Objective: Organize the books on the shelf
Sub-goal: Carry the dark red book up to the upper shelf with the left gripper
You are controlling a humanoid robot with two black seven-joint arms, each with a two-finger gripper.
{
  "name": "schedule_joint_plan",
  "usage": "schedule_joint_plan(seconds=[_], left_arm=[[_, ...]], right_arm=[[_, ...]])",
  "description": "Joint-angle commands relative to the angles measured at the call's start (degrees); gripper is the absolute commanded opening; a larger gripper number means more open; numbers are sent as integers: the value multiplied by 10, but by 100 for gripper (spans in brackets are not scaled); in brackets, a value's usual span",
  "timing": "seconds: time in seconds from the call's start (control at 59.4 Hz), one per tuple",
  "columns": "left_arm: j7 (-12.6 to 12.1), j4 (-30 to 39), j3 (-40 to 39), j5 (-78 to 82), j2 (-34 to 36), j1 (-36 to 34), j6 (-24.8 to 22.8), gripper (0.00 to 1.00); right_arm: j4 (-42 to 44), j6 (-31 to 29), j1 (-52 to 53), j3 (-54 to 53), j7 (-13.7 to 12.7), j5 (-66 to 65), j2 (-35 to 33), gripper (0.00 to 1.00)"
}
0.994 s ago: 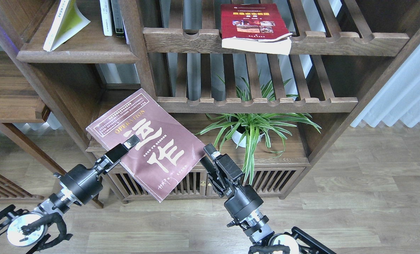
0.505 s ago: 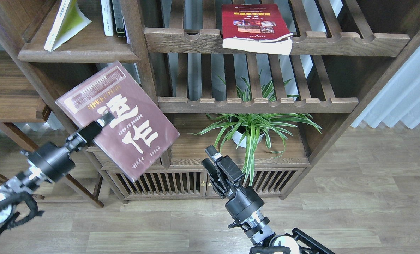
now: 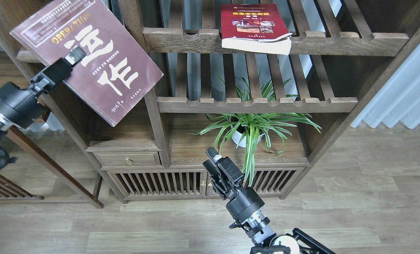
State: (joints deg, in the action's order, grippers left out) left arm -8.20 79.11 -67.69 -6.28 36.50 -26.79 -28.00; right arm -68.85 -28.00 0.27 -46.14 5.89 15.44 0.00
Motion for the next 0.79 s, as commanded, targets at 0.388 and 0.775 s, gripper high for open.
schedule_joint_plan(seconds=[0.388, 0.775], left_arm=[[2, 0, -6, -22, 2, -106, 0, 2], [18, -2, -38, -33, 97, -121, 0, 3]], right_arm=[[2, 0, 0, 2, -1, -1, 0, 77], [2, 0, 0, 2, -1, -2, 0, 78]])
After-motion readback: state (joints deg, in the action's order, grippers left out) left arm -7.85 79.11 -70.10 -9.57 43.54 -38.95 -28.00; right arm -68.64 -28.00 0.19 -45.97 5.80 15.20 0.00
